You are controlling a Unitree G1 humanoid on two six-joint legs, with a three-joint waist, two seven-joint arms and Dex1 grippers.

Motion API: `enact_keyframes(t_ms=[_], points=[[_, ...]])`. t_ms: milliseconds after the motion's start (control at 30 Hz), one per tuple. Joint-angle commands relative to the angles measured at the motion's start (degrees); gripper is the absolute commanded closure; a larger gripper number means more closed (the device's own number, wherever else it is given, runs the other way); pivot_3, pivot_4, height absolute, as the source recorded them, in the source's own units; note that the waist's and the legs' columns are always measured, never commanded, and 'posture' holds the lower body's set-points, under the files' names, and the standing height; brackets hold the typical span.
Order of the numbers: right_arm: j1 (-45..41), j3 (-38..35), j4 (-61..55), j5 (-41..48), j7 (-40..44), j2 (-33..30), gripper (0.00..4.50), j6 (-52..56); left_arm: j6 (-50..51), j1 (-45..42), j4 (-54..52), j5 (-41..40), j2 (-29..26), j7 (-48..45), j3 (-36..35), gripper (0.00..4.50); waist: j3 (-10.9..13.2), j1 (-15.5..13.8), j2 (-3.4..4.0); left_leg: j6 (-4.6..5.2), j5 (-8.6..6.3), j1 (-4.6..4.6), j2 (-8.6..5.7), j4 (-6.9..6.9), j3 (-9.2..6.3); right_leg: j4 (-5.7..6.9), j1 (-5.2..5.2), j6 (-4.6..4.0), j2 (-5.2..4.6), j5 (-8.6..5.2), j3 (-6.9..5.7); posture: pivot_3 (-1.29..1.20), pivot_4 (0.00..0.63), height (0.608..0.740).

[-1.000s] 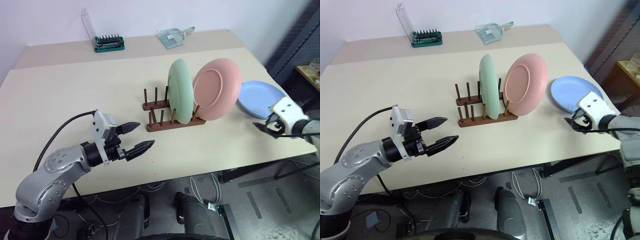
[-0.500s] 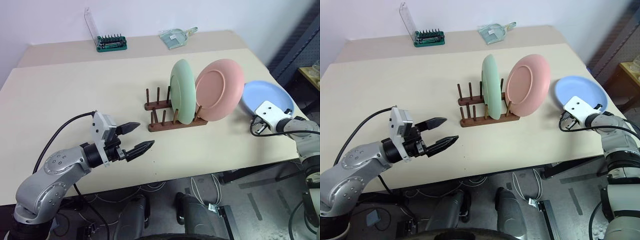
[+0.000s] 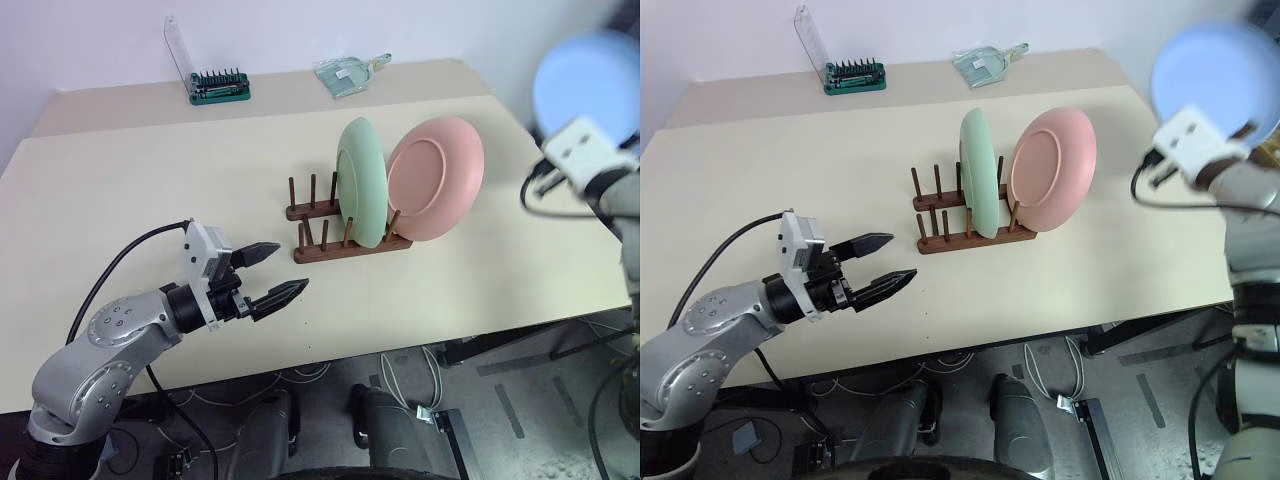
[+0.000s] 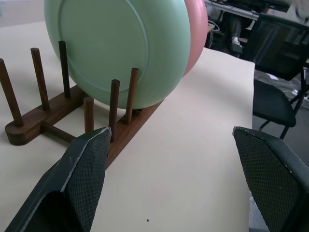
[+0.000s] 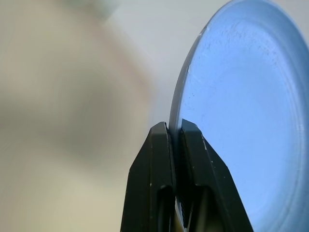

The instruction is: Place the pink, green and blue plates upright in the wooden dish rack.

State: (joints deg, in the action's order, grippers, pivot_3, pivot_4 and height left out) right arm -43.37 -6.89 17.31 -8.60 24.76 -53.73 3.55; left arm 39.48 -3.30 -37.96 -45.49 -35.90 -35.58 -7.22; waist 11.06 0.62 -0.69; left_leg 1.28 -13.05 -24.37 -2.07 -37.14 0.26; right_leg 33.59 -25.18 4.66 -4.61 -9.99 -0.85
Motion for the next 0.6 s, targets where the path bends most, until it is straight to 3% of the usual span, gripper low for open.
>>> enact_keyframes(t_ms=[33,167,300,467,600], points=[[-5.88,-2.79,-8.30,7.26,1.62,3.41,4.47,-1.76,-1.12,-0.94,-0.35,0.34,-0.21,-0.60,0.36,0.33,0.00,0.03,-0.01,0.00,0.00,0.00,0.00,0.00,0.00,0.00,0.00,0.00,0.01,0.00,0.00,0.00,0.150,0.740],[-9.10,-3.32,-21.11,26.16,10.27,11.58,4.47,9.12,-1.15,-0.75,-0.50,0.39,0.11,-0.23,0.37,0.33,0.00,0.07,-0.01,0.01,0.00,0.01,0.03,-0.02,-0.01,0.05,0.02,0.02,0.03,0.02,0.01,0.00,0.150,0.740],[-9.26,-4.15,-32.70,46.98,11.62,19.76,4.47,23.13,-1.17,0.12,-1.22,0.33,0.33,0.69,-0.01,0.33,0.00,-0.19,-0.02,0.01,0.01,0.00,0.03,-0.04,-0.08,0.21,-0.01,0.04,-0.04,0.00,0.01,0.00,0.150,0.740],[-8.96,-3.11,-40.78,73.28,-0.41,32.04,4.47,36.28,-1.93,3.15,-2.03,1.28,-0.81,1.36,-2.29,0.33,-0.01,0.07,-0.03,0.01,0.00,0.01,0.01,-0.07,-0.13,0.37,-0.07,0.04,-0.19,-0.02,0.08,0.00,0.150,0.740],[-7.17,-2.18,-39.90,82.24,-13.00,37.99,4.47,40.85,-2.21,4.98,-2.66,1.53,-1.36,1.24,-3.58,0.33,-0.02,0.13,-0.02,-0.02,0.00,0.02,0.03,-0.02,-0.15,0.46,-0.18,0.00,-0.23,-0.03,0.09,0.00,0.150,0.740]])
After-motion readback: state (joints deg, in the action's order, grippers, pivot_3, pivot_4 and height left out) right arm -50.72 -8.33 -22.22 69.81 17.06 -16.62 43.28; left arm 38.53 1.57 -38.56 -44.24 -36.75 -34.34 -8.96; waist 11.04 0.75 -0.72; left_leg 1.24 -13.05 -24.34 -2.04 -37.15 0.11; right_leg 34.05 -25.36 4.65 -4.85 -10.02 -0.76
